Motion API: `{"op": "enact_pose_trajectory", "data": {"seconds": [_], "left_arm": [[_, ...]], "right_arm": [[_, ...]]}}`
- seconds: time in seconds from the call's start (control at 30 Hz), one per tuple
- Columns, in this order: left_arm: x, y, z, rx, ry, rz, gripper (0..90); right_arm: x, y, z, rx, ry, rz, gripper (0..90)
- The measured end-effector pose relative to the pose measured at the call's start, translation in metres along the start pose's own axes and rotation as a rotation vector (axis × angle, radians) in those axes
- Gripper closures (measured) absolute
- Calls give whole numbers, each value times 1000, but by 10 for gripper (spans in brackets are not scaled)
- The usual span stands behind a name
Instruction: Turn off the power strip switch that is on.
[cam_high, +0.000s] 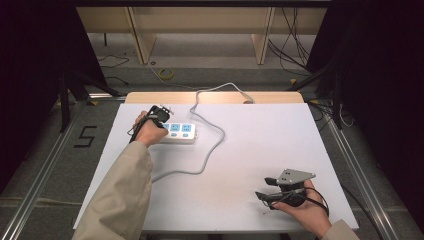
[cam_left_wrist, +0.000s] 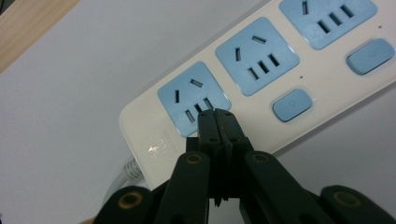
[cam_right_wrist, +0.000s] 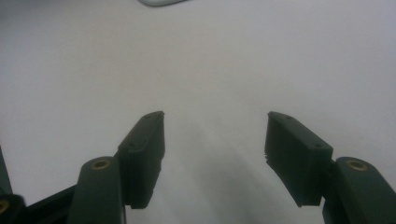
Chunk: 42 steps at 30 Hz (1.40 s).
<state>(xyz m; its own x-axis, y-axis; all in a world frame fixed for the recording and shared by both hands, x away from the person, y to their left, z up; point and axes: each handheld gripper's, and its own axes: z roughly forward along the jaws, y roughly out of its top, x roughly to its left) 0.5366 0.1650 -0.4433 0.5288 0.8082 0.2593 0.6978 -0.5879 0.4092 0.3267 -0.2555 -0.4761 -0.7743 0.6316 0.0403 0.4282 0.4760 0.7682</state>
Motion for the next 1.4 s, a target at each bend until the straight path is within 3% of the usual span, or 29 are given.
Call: {"op": "enact_pose_trajectory", "data": {"seconds": [0.1, 0.27, 0.33, 0.47, 0.6, 0.7, 0.8, 0.9, 0.97, 1.07, 1.1, 1.27, 1.4], "left_arm": [[4, -2, 0, -8, -23, -26, 898], [3, -1, 0, -15, -24, -9, 898], [1, 0, -1, -28, -43, -16, 898], [-2, 3, -1, -18, -32, 4, 898], [-1, 3, -1, -16, -37, -20, 898], [-1, 2, -1, 12, -4, 12, 899], [2, -1, 0, -4, -25, -25, 899], [2, 0, -1, -2, -24, -9, 899], [0, 1, -1, -28, -61, -38, 899], [-6, 6, 0, -15, -30, 4, 899], [-7, 6, 1, -19, -43, -14, 899], [-6, 7, 1, -5, 2, -9, 900], [-2, 5, -1, 1, -16, -19, 900]], "right_arm": [[0, 0, 0, 2, 0, -2, 387], [0, 0, 0, 2, 2, 0, 386], [0, 0, 0, 2, 2, 0, 386], [0, 0, 1, 4, 3, 0, 386], [0, 0, 0, 1, 2, -2, 386], [0, 0, 0, 2, 3, -1, 386], [0, 0, 0, 2, 3, -2, 386], [0, 0, 0, 1, 5, 0, 386], [0, 0, 1, 5, 6, 2, 386], [0, 1, 1, 5, 6, 1, 386], [1, 1, 1, 4, 6, 1, 386], [0, 0, -1, -1, 4, 0, 386], [0, 0, 0, 1, 6, 2, 386]]}}
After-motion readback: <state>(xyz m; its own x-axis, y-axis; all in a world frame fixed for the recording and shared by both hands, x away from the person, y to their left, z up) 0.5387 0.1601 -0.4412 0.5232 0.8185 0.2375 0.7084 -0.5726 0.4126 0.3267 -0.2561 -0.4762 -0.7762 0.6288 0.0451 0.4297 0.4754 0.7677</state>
